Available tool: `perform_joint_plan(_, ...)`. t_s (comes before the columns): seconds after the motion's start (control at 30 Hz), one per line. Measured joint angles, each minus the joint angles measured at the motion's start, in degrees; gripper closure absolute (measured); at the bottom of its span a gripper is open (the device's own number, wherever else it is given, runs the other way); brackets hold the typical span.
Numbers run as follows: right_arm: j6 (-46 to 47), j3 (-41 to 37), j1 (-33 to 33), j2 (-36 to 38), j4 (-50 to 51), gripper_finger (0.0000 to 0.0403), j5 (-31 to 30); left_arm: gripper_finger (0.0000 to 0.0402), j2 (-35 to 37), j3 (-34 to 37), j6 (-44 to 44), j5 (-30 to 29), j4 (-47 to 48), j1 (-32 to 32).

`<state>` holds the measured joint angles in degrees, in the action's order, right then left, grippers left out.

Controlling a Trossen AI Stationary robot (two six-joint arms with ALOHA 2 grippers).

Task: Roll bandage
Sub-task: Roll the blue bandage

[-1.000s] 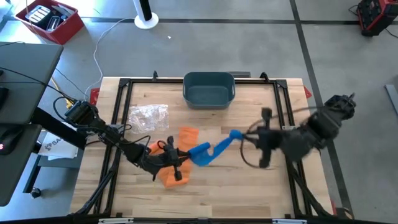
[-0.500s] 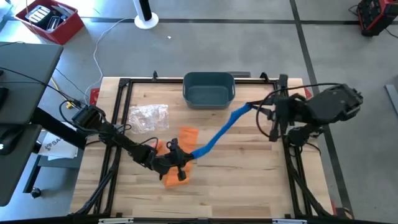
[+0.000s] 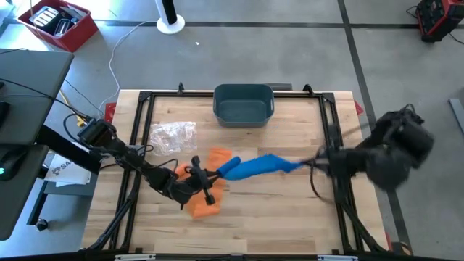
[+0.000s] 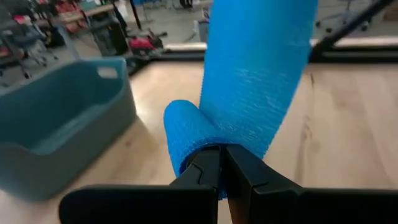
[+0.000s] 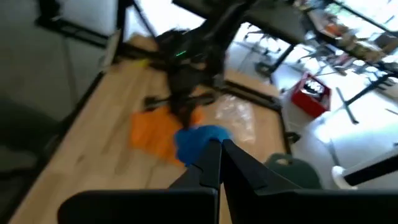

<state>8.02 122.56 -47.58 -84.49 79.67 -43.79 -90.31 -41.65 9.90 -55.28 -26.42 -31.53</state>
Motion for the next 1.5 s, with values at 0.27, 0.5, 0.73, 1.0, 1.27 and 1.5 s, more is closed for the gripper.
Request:
perform_joint_plan(0.27,19.9,-0.1,-15.7,-7.9,8.5,0.0403,-2.9,0.0401,6.4,0.0,-3.5,-1.0,3.7,0.0)
perform_joint_plan(0.5,31.7,-0.1,-26.3,-13.5,8.8,0.0403,-8.4,0.0401,8.1,0.0,-2.9,-0.2,4.3,0.0)
perform_joint_plan(0.73,32.4,0.0,-29.1,-14.5,8.8,0.0403,-21.5,0.0401,8.2,0.0,-1.5,2.8,4.3,-0.2)
perform_joint_plan(1.0,23.6,2.1,-29.0,-11.7,8.6,0.0403,-38.5,0.0401,4.5,0.0,3.8,8.5,4.3,-0.3)
perform_joint_plan(1.27,9.2,12.5,-26.1,-7.9,7.7,0.0403,-44.8,0.0401,-2.8,0.0,9.0,10.8,-3.4,-2.9)
perform_joint_plan(1.5,-5.5,10.6,-15.8,-2.7,-3.4,0.0403,-39.4,0.0401,-5.1,-0.1,6.1,11.3,-13.2,-7.0)
